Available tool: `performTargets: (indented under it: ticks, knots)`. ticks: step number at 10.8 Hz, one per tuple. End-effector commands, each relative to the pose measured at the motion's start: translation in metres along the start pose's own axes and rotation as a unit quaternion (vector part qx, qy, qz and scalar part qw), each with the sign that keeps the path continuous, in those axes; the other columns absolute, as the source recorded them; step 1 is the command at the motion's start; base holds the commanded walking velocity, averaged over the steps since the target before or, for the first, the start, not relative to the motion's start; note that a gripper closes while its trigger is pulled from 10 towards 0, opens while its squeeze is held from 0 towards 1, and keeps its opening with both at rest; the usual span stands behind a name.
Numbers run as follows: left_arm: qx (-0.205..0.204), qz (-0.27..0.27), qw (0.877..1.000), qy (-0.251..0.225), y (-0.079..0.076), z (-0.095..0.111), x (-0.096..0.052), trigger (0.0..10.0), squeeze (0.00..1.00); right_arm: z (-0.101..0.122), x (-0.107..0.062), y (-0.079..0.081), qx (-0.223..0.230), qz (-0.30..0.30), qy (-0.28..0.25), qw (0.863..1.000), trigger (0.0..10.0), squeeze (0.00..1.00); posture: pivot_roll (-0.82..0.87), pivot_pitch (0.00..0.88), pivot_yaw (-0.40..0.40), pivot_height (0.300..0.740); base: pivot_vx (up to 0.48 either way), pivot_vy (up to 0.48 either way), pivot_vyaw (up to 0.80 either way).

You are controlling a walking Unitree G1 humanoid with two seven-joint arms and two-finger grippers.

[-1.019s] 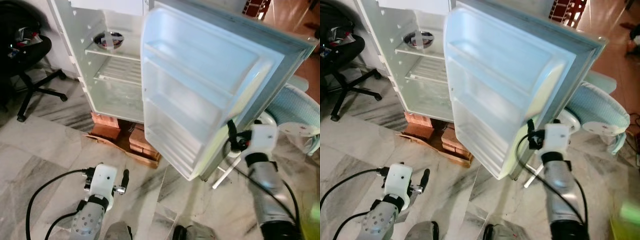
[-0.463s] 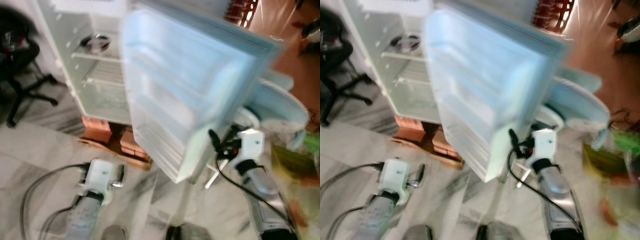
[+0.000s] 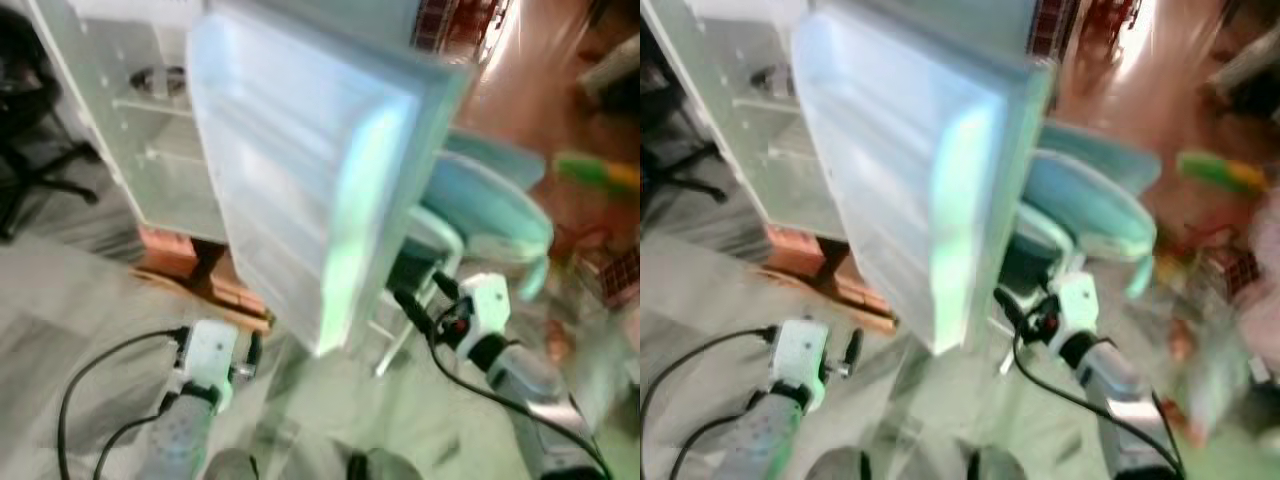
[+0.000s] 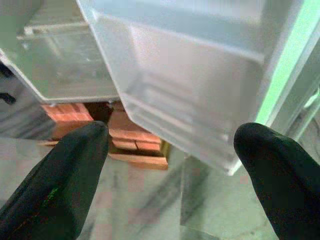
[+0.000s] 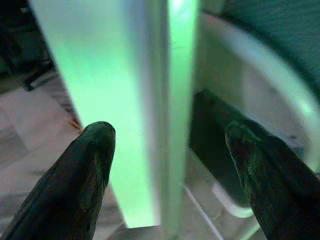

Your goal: Restocking fridge

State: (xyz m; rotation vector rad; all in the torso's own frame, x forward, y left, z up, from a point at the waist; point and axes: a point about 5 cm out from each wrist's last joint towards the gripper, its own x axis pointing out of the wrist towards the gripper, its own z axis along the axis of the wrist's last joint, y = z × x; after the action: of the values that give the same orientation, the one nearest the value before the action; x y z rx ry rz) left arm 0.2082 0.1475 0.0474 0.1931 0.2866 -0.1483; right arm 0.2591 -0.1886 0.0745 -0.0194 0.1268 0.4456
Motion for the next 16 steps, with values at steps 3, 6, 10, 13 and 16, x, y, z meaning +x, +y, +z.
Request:
performTargets:
  ticks: [3, 6, 10, 13, 16]
  knots:
    - [0.011, 0.037, 0.999, -0.013, 0.014, 0.004, 0.003, 10.0, 0.00, 0.011, 0.015, 0.003, -0.005, -0.065, -0.040, 0.997, 10.0, 0.00, 0.16, 0.124, -0.037, 0.740, 0.000, 0.000, 0.00]
    - [0.013, 0.031, 0.999, -0.019, 0.008, 0.007, 0.007, 10.0, 0.00, 0.035, 0.056, 0.017, 0.027, -0.112, -0.069, 0.991, 10.0, 0.00, 0.16, 0.121, -0.031, 0.740, 0.000, 0.000, 0.00]
    - [-0.011, 0.017, 1.000, -0.005, 0.003, 0.001, 0.006, 10.0, 0.00, 0.069, 0.084, 0.015, 0.099, -0.117, -0.112, 0.982, 10.0, 0.00, 0.17, 0.112, -0.040, 0.740, 0.000, 0.000, 0.00]
    - [-0.019, 0.004, 1.000, -0.011, 0.000, 0.001, 0.004, 10.0, 0.00, 0.109, 0.020, 0.092, 0.257, 0.345, -0.168, 0.887, 10.0, 0.00, 0.17, 0.099, -0.053, 0.740, 0.000, 0.000, 0.00]
    - [-0.006, -0.013, 1.000, -0.004, -0.004, -0.002, 0.005, 10.0, 0.00, -0.003, -0.013, 0.080, 0.153, 0.293, 0.070, 0.941, 10.0, 0.00, 0.15, 0.078, -0.047, 0.740, 0.000, 0.000, 0.00]
